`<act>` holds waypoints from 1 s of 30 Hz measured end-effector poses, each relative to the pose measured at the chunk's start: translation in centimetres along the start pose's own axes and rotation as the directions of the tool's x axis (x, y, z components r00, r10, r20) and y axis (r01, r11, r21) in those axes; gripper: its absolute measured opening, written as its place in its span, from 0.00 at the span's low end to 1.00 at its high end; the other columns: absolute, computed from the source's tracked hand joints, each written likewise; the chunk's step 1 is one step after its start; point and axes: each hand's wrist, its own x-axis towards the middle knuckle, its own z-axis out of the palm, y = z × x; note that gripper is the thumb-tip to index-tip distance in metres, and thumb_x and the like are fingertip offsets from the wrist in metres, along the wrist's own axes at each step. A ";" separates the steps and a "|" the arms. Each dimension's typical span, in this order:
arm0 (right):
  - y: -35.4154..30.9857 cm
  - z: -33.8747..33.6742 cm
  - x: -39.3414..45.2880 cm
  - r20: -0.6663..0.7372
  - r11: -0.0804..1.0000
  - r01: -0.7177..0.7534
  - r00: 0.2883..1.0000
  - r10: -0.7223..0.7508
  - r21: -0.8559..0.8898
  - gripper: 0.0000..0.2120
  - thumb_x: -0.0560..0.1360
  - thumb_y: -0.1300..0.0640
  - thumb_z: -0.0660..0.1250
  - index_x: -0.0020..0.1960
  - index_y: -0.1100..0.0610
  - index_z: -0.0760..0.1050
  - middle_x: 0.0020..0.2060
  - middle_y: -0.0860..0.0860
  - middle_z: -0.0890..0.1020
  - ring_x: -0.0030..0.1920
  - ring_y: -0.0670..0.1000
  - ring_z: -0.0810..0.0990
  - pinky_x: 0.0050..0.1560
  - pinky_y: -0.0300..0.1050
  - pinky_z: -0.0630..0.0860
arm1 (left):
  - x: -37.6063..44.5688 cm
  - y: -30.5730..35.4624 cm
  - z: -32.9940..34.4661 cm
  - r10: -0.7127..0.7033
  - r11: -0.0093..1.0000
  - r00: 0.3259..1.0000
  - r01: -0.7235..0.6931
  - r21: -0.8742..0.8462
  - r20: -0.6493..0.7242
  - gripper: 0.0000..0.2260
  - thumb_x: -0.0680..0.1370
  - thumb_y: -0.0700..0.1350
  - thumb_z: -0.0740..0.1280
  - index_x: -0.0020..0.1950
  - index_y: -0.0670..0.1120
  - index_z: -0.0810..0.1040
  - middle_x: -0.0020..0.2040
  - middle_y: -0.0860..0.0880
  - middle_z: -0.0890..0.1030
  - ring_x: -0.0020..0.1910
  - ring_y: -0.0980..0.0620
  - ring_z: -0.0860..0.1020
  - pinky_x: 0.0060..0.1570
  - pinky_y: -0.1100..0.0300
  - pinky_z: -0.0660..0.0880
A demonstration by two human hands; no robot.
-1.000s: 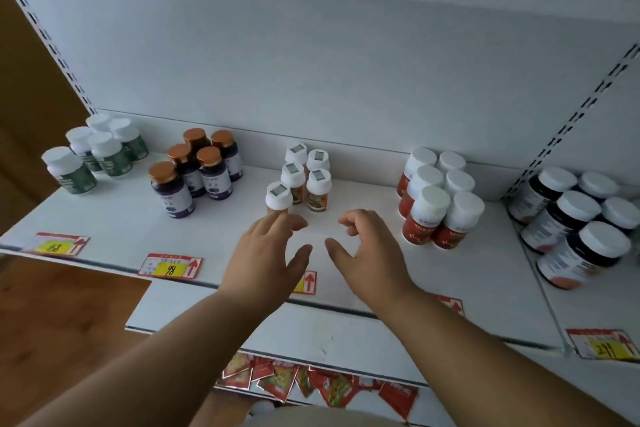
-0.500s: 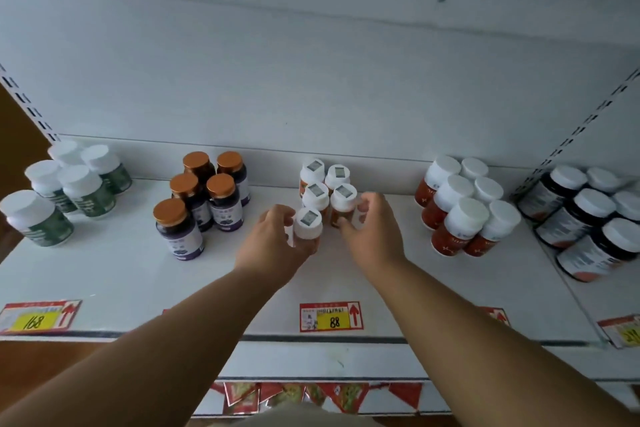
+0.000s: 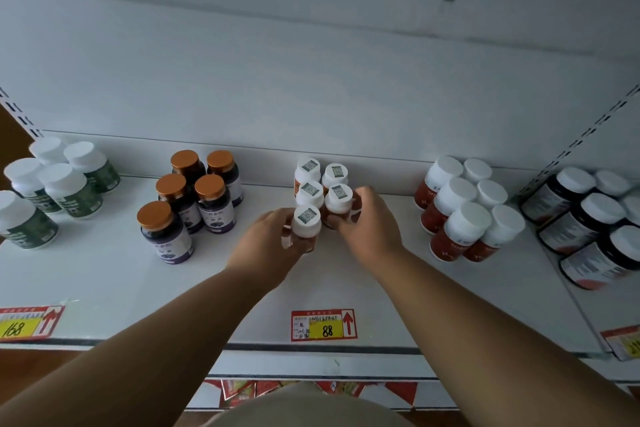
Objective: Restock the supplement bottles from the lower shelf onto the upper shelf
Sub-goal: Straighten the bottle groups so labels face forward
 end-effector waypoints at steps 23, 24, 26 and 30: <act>-2.1 0.8 0.7 0.354 0.616 -0.436 0.899 0.259 0.656 0.27 0.82 0.37 0.49 0.70 0.51 0.72 0.63 0.47 0.78 0.56 0.43 0.75 0.58 0.41 0.62 | 5.3 1.4 -0.4 -0.287 0.611 0.913 0.409 -0.678 0.291 0.12 0.83 0.51 0.59 0.57 0.65 0.80 0.57 0.54 0.83 0.60 0.50 0.79 0.70 0.48 0.69; -2.2 0.8 0.9 0.350 0.616 -0.433 0.900 0.259 0.658 0.26 0.83 0.38 0.49 0.71 0.52 0.71 0.63 0.46 0.77 0.55 0.43 0.74 0.57 0.40 0.62 | 5.2 1.4 -0.5 -0.276 0.607 0.915 0.403 -0.685 0.294 0.13 0.83 0.50 0.59 0.57 0.65 0.80 0.59 0.54 0.82 0.61 0.50 0.79 0.70 0.48 0.69; -2.1 0.9 1.2 0.314 0.649 -0.397 0.917 0.246 0.649 0.25 0.83 0.39 0.50 0.73 0.50 0.69 0.65 0.45 0.75 0.56 0.42 0.74 0.56 0.39 0.64 | 5.2 1.4 -0.5 -0.262 0.623 0.919 0.395 -0.675 0.295 0.13 0.83 0.48 0.60 0.61 0.62 0.79 0.61 0.54 0.81 0.62 0.51 0.78 0.70 0.49 0.69; -1.4 0.8 1.1 0.205 0.816 -0.260 0.963 0.177 0.516 0.22 0.84 0.43 0.52 0.77 0.46 0.62 0.68 0.44 0.71 0.65 0.46 0.69 0.61 0.42 0.61 | 5.1 1.8 -0.5 -0.238 0.692 0.936 0.352 -0.631 0.261 0.12 0.83 0.45 0.61 0.58 0.62 0.77 0.52 0.58 0.82 0.54 0.56 0.80 0.64 0.54 0.73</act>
